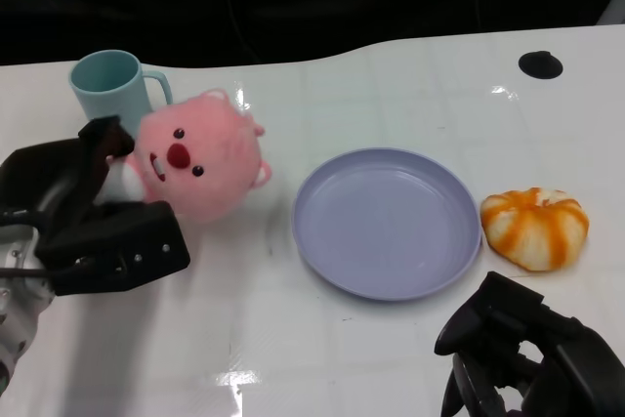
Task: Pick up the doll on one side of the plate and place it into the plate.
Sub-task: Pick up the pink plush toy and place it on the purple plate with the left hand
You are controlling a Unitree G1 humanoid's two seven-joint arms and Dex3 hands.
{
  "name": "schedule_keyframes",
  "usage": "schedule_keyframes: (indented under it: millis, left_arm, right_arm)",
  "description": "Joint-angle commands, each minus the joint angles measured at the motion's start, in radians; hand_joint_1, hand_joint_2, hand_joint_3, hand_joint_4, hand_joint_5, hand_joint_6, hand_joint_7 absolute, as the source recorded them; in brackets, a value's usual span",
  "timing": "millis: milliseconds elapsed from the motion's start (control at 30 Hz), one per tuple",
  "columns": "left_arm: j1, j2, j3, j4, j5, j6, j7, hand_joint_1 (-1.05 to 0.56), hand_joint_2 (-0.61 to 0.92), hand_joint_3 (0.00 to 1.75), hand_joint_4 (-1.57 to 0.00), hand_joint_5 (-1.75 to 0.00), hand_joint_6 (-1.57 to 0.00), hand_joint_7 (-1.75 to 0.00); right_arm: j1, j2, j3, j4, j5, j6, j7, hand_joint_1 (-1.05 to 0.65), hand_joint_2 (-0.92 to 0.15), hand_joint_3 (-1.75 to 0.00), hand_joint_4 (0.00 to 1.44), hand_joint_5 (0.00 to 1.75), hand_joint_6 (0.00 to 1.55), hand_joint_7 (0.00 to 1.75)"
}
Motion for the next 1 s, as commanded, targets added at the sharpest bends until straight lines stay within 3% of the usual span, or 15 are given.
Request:
schedule_keyframes:
  millis: [33,333,500,767,900,1000]
  left_arm:
    - [0.001,0.011,0.021,-0.081,-0.014,0.013,-0.031,-0.25,0.60,0.90,-0.93,-1.75,-0.65,-1.75]
    - [0.045,-0.040,0.013,-0.287,-0.003,0.066,-0.109,-0.22,0.60,0.83,-0.92,-1.75,-0.65,-1.75]
    - [0.015,-0.100,-0.008,-0.324,0.005,0.089,-0.149,-0.20,0.47,1.08,-0.93,-1.75,-0.67,-1.75]
    - [-0.067,-0.200,-0.059,-0.286,0.020,0.139,-0.208,-0.19,0.42,1.15,-0.94,-1.75,-0.71,-1.75]
    - [-0.106,-0.237,-0.091,-0.247,0.029,0.153,-0.229,-0.22,0.43,1.13,-0.93,-1.75,-0.70,-1.75]
    - [-0.132,-0.260,-0.117,-0.209,0.039,0.156,-0.235,-0.25,0.56,0.89,-0.92,-1.75,-0.68,-1.75]
  right_arm:
    - [0.000,0.001,-0.003,0.005,0.002,-0.003,-0.006,-0.24,-0.60,-1.16,0.61,1.75,0.48,1.57]
    - [0.030,-0.006,-0.006,-0.021,-0.001,-0.009,-0.005,-0.25,-0.61,-1.13,0.61,1.74,0.48,1.56]
    - [0.038,-0.009,-0.006,-0.034,-0.001,-0.010,-0.002,-0.24,-0.61,-1.13,0.61,1.75,0.48,1.56]
    - [0.052,-0.014,-0.013,-0.049,0.016,-0.004,0.009,-0.24,-0.61,-1.14,0.61,1.75,0.49,1.56]
    - [0.056,-0.014,-0.008,-0.062,0.015,0.007,0.008,-0.24,-0.61,-1.14,0.62,1.75,0.49,1.56]
    - [0.058,-0.016,-0.005,-0.062,0.013,0.003,0.011,-0.25,-0.61,-1.14,0.62,1.75,0.49,1.56]
